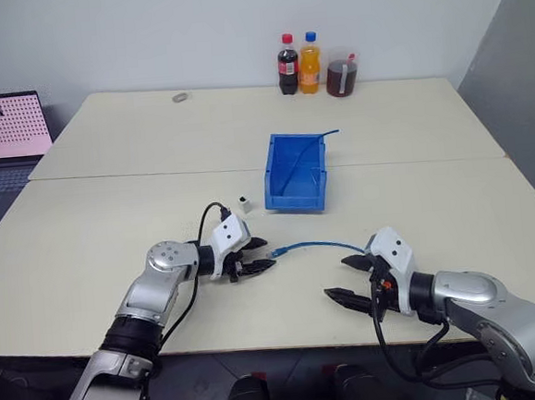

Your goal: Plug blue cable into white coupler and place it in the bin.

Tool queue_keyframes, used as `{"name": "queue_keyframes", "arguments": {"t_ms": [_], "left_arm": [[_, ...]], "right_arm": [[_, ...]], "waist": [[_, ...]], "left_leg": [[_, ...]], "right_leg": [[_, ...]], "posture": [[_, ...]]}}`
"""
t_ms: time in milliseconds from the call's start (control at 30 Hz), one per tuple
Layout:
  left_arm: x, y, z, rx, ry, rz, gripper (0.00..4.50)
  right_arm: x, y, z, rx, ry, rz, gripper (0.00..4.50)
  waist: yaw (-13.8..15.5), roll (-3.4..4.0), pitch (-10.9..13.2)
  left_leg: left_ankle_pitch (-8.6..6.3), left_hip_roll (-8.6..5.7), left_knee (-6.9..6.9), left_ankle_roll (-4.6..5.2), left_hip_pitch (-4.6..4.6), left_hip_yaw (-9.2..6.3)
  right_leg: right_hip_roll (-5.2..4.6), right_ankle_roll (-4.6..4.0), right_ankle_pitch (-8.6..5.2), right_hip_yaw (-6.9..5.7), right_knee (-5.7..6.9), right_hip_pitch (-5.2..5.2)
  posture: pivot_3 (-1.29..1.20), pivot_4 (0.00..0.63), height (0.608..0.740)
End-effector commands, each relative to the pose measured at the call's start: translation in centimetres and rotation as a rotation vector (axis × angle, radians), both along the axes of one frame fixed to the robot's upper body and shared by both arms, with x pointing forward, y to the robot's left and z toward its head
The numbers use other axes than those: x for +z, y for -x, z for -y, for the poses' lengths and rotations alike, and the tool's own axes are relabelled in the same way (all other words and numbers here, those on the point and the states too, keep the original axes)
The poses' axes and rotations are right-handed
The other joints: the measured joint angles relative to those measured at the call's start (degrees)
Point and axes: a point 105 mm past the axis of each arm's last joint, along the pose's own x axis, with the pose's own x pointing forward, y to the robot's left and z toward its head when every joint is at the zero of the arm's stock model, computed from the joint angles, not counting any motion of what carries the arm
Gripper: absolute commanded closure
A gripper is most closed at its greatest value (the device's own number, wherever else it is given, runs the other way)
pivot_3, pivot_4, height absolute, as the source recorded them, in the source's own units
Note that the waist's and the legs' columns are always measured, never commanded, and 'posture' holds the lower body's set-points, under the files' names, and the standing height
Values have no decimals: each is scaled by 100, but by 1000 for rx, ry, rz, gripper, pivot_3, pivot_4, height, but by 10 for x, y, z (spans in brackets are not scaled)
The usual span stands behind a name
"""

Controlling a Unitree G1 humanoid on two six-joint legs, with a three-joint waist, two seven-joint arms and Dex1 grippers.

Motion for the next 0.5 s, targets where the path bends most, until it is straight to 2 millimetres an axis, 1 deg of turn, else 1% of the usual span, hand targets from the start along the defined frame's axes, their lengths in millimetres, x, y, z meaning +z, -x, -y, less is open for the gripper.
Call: {"name": "queue_keyframes", "arguments": {"t_ms": [33, 233, 267, 400, 467, 500], "left_arm": [[-21, 13, 4, -49, -69, -59, 2921], [-23, 14, 4, -43, -74, -59, 4182], [-23, 14, 4, -40, -71, -56, 4280], [-14, 16, 6, -52, -33, -46, 4279], [-7, 22, 9, -81, 8, -68, 4279], [1, 25, 10, -89, 50, -81, 4279]], "right_arm": [[10, 0, 0, -1, -4, 51, 530], [12, 1, -1, 14, -14, 71, 530], [11, 2, -2, 21, -21, 69, 530], [13, 11, -6, 58, -86, 40, 530], [15, 15, -8, 74, -117, 30, 530], [17, 18, -7, 78, -135, 29, 530]], "waist": [[2, -1, -1], [8, -3, -5], [9, -3, -5], [7, -3, -5], [3, -4, -5], [-1, -4, -5]], "left_leg": [[0, 0, 0, 0, 0, 0], [0, -1, 0, 0, 4, -1], [0, -1, 0, 0, 6, -1], [0, 0, 0, 0, 7, -1], [0, 0, -1, 0, 6, -1], [0, 1, -2, 0, 5, 0]], "right_leg": [[0, 0, 0, 0, 0, 0], [-2, 2, 0, -1, -1, 4], [-2, 2, 0, -1, -1, 5], [-2, 2, 0, 0, -1, 6], [-2, 2, -1, -1, -1, 6], [-2, 1, -1, 0, -2, 6]], "posture": [[0, 150, 740], [0, 150, 740], [0, 150, 740], [0, 150, 740], [0, 150, 740], [0, 150, 740]]}}
